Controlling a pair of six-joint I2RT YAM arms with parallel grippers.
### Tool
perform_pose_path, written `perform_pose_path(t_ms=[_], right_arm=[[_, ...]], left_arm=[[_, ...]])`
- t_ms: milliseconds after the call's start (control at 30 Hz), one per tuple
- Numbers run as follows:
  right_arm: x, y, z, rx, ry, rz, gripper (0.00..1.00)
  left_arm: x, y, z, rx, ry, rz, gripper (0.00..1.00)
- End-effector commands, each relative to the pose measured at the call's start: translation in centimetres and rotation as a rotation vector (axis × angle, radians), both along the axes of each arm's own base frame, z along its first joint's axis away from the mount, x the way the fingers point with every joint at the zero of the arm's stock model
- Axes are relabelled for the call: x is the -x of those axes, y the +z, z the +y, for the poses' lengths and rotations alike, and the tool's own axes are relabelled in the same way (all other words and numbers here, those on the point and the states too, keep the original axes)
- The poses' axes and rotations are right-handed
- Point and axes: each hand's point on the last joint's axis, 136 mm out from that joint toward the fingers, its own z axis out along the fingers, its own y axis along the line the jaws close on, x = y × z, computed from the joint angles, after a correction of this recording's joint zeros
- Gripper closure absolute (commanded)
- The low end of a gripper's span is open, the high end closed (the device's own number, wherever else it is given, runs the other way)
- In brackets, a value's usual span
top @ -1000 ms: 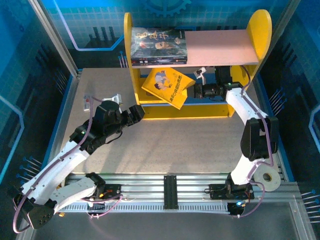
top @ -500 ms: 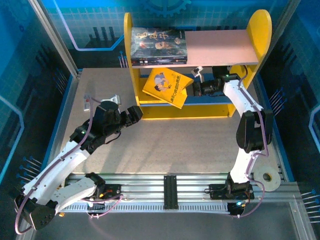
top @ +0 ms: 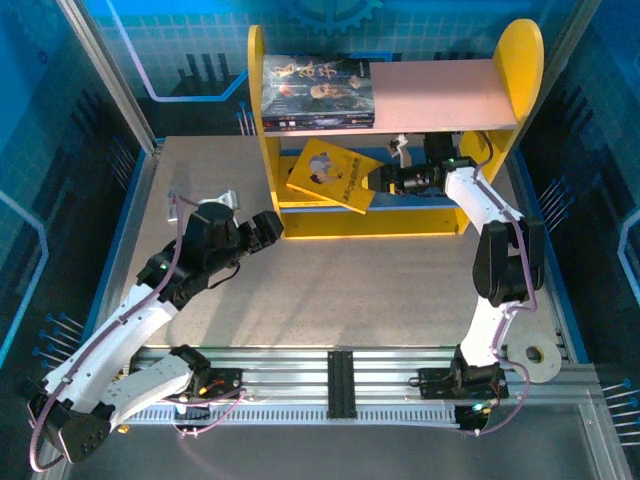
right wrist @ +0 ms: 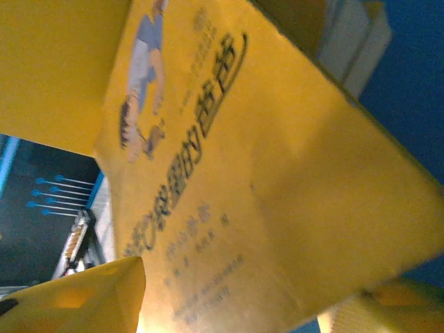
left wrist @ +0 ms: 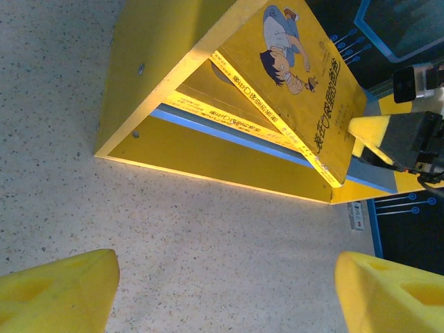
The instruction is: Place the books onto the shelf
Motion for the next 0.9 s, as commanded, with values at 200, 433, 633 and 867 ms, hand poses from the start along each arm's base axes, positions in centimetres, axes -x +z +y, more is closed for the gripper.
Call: perform_pose_path(t_ms=[200,433,633,867], right_arm=[[1.0,1.0,-1.1,0.016,-0.109,-0.039,0.31],[2.8,0.5,0.2,0.012,-0.104,-0.027,0.30],[2.3,0.2,1.2,-0.020,-0.119,-0.017,0.44],[1.7,1.8,1.3,-0.044,-0.101,-0.060,0.79]], left_arm=[[0.0,-0.1,0.2,-0.005,-0.009,0.001,0.18],[0.0,-0.3,0.0,0.000,-0.014,0.002,0.17],[0.1,-0.5,0.0,0.004,-0.020,0.008,0.17],[0.6,-0.5,0.4,-0.005,-0.015,0.008,0.17]])
